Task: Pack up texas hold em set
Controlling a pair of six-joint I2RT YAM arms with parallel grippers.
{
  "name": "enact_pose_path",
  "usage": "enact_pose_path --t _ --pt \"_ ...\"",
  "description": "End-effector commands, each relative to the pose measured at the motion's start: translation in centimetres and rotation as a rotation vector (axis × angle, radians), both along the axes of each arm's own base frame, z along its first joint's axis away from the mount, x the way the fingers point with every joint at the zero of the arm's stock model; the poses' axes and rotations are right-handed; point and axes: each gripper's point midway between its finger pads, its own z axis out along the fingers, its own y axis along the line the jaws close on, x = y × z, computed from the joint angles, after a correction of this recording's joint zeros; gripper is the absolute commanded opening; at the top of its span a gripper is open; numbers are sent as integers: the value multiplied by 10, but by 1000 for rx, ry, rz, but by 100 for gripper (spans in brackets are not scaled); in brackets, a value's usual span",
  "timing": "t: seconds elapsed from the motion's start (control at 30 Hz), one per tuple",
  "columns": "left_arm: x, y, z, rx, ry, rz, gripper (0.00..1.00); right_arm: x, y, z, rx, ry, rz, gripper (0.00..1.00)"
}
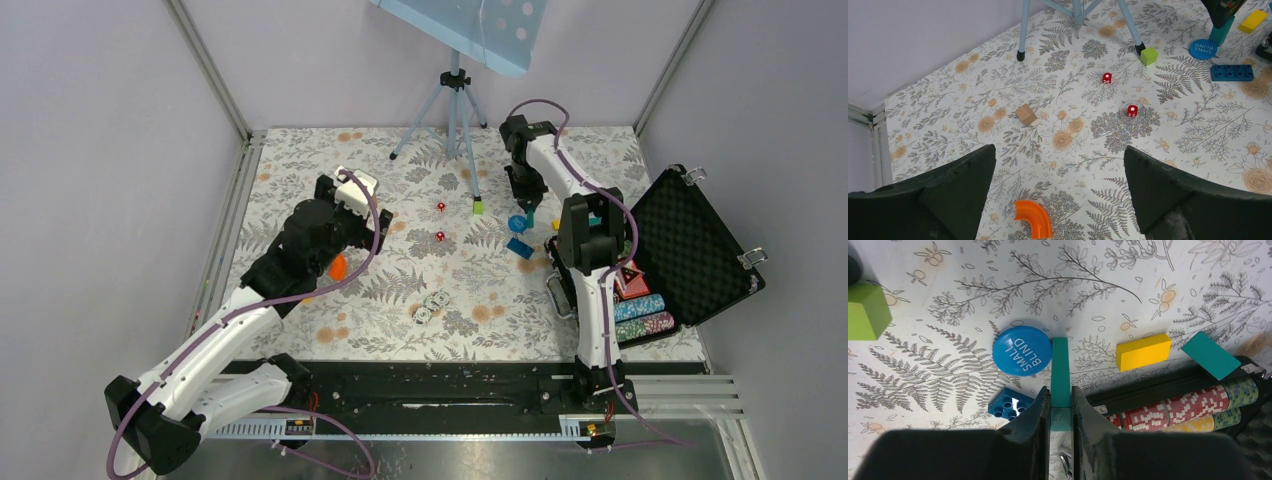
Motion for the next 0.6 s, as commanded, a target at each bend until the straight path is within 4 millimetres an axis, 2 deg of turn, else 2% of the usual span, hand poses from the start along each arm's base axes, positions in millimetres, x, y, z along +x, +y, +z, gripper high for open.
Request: enact_pose_path --t 0.0,0.17,0.37,0.57 --pt "-1 -3 13 -24 -46 -18 99 11 11 4 -20 -25 68 0" --pt "-4 -1 20 -39 -75 -12 99 17 10 1 -58 -19 43 0" --pt "-1 -9 10 -23 -59 -17 99 23 7 1 -77 -35 26 0" --pt "-1 -10 11 -33 -79 -20 99 24 7 -6 -79 -30 54 0"
